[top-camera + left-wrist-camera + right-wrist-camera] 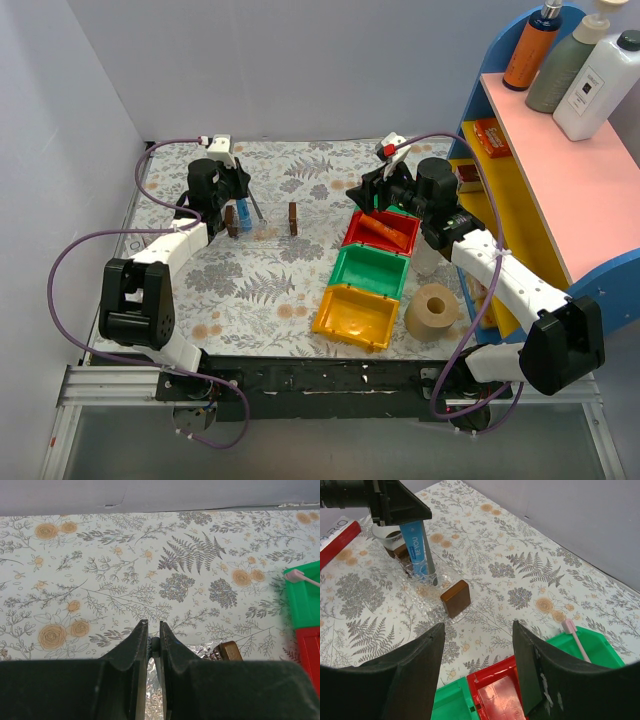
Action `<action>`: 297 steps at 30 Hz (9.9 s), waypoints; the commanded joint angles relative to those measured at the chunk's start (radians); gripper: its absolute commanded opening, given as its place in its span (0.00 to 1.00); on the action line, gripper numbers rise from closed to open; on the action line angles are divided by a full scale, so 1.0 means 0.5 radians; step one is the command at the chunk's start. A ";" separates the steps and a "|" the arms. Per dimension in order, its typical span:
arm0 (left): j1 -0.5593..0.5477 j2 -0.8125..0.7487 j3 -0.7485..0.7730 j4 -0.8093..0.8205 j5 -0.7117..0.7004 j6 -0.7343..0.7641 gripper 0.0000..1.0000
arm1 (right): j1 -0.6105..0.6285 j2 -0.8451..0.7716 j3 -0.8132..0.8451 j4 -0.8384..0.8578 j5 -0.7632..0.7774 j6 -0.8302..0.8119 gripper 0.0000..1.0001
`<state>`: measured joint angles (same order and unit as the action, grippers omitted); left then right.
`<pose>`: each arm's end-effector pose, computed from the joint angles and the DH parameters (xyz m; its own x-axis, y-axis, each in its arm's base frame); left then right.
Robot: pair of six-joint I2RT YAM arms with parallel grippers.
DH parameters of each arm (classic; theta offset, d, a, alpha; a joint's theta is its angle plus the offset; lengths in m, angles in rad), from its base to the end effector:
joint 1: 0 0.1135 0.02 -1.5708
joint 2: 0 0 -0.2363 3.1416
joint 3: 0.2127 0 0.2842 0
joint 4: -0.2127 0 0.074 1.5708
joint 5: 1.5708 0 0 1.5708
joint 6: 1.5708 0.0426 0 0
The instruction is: Prepare toiletry sets of a toothbrush and toothpaste on the tray
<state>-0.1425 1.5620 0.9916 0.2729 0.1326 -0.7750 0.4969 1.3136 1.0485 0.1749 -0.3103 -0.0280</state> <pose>0.3904 -0.0617 0.2162 -0.3934 -0.6442 -0.6559 -0.0131 0.7173 -0.6967 0.3083 0.1820 0.3168 -0.0590 -0.0623 -0.9963 -0.7232 0.6907 -0.0004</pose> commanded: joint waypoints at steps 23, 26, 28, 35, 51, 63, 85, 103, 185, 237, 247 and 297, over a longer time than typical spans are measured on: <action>0.018 -0.044 -0.014 -0.018 0.002 0.077 0.39 | -0.009 0.011 0.044 0.049 -0.027 0.028 0.64; 0.018 -0.047 -0.014 -0.018 -0.001 0.080 0.43 | -0.009 0.014 0.044 0.052 -0.030 0.025 0.64; 0.018 -0.050 -0.011 -0.018 -0.007 0.080 0.46 | -0.009 0.014 0.044 0.052 -0.027 0.028 0.64; 0.018 -0.065 -0.011 -0.018 -0.017 0.083 0.59 | -0.009 0.014 0.048 0.055 -0.027 0.025 0.65; 0.018 -0.179 -0.069 0.043 -0.063 0.071 0.98 | -0.009 0.017 0.060 0.046 -0.027 0.025 0.64; 0.018 -0.341 -0.072 0.031 -0.029 0.007 0.98 | -0.009 0.027 0.158 -0.092 0.071 -0.048 0.64; 0.021 -0.820 -0.311 -0.113 -0.406 0.022 0.98 | -0.205 0.784 1.096 -1.071 0.446 -0.422 0.54; 0.021 -0.786 -0.330 -0.098 -0.412 0.028 0.98 | -0.310 1.625 1.787 -1.534 0.449 -0.870 0.48; 0.021 -0.798 -0.317 -0.110 -0.434 0.022 0.98 | -0.353 1.193 0.996 -0.510 0.430 -0.815 0.01; -0.841 -0.194 0.529 -0.343 -0.170 -1.024 0.70 | 0.304 0.339 0.379 -0.009 0.403 -0.561 0.01; -0.841 -0.179 0.520 -0.337 -0.210 -1.030 0.60 | 0.341 0.355 0.364 -0.012 0.418 -0.594 0.01; -0.847 -0.133 0.548 -0.371 -0.388 -0.800 0.00 | 0.421 0.309 0.241 -0.071 0.681 -0.674 0.48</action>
<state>-0.5632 1.5009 1.2240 0.1043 -0.0200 -1.2213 0.7025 1.5242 1.2060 0.1066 -0.0238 -0.3515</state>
